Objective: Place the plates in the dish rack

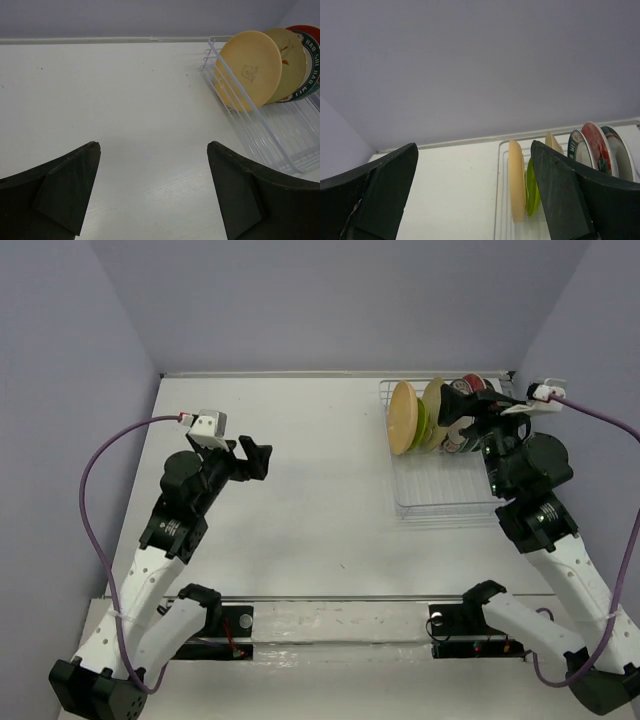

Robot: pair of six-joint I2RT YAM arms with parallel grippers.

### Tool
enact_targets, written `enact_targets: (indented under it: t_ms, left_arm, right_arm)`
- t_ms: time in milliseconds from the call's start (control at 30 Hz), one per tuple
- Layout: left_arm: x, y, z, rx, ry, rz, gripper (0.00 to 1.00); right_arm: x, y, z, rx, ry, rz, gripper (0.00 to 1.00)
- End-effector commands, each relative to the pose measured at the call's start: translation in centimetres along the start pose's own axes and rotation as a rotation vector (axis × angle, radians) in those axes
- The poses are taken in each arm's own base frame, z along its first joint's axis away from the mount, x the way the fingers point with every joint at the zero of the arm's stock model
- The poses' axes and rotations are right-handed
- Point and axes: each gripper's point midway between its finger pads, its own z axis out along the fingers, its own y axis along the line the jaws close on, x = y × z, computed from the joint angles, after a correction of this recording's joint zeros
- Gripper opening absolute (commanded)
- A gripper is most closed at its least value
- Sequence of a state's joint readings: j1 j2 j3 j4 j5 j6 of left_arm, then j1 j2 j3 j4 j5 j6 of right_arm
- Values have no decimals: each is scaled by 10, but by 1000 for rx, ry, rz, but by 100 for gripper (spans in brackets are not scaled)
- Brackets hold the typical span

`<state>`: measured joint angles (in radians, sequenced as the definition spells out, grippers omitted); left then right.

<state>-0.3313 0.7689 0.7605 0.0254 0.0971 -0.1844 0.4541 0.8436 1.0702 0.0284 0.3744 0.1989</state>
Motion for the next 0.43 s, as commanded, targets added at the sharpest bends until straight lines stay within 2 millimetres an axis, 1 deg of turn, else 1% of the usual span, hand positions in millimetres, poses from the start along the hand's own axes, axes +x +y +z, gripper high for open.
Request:
enact_targets:
  t_ms: [0,33,67,167,300,367,400]
  left_arm:
    - [-29,-10,-9,57,-123,-4,99]
    - [-33,-12,-11,65,-141,-4,99]
    - [-38,-14,-15,71,-160,-2,99]
    - [-42,-16,-21,84,-188,-3,99]
    - [-45,-20,-24,107,-197,-2,99]
    - [-48,-19,-25,101,-206,-20,99]
    - [-51,-20,-28,104,-221,-41,99]
  right_arm:
    - [-49,15,-17,-87,-177,102,100]
    - [-47,14,-19,-89,-184,106,100]
    - [-49,13,-21,-92,-198,111,100]
    - [-56,13,-25,-101,-234,130,100]
    - [-56,20,-20,-123,-226,139,100]
    - [-52,24,-16,-136,-210,144,100]
    - [-57,28,-17,-154,-216,150,100]
